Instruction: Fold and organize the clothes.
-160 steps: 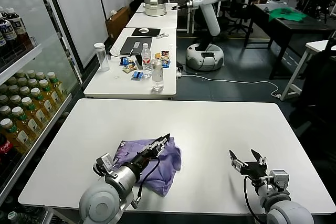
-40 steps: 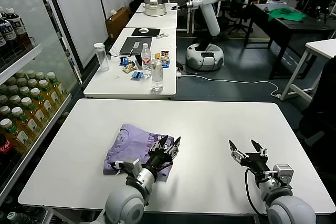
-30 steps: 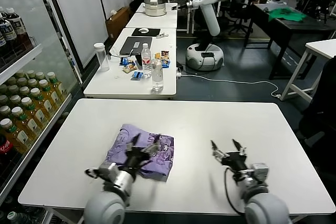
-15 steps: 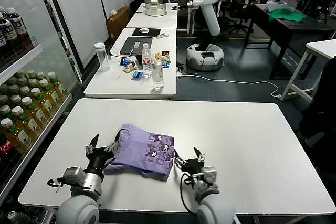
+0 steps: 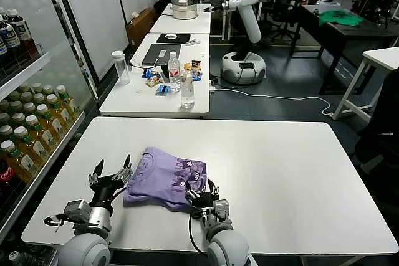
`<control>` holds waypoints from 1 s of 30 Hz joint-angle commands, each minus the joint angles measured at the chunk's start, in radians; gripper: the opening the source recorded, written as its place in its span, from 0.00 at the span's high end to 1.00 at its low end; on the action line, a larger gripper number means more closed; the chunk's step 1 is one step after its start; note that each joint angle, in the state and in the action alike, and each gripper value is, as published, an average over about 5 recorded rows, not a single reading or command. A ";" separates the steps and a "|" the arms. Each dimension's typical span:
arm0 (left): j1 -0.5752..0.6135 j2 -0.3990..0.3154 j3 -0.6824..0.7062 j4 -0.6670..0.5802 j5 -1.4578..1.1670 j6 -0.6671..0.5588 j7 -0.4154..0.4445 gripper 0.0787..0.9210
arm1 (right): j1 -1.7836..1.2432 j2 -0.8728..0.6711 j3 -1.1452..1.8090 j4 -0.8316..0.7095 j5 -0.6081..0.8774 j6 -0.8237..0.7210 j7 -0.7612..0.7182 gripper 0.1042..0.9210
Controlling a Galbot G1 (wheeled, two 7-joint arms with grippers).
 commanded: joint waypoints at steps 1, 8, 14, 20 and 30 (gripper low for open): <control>0.008 0.000 -0.014 -0.003 0.003 -0.007 -0.004 0.12 | 0.016 -0.017 -0.005 -0.016 0.011 -0.007 0.001 0.26; 0.005 0.002 -0.005 0.004 0.001 -0.007 -0.002 0.12 | 0.043 -0.150 0.078 0.033 0.058 -0.036 -0.023 0.50; -0.001 0.001 0.003 0.010 0.000 -0.008 -0.002 0.12 | 0.108 -0.254 0.141 0.029 0.098 -0.049 -0.048 0.72; -0.001 -0.001 0.016 0.010 0.003 -0.008 -0.001 0.12 | 0.171 -0.329 0.209 0.001 0.095 -0.058 -0.090 0.92; 0.009 -0.015 0.049 0.004 0.042 -0.007 0.013 0.12 | 0.060 -0.426 0.379 0.075 0.031 0.019 -0.208 0.93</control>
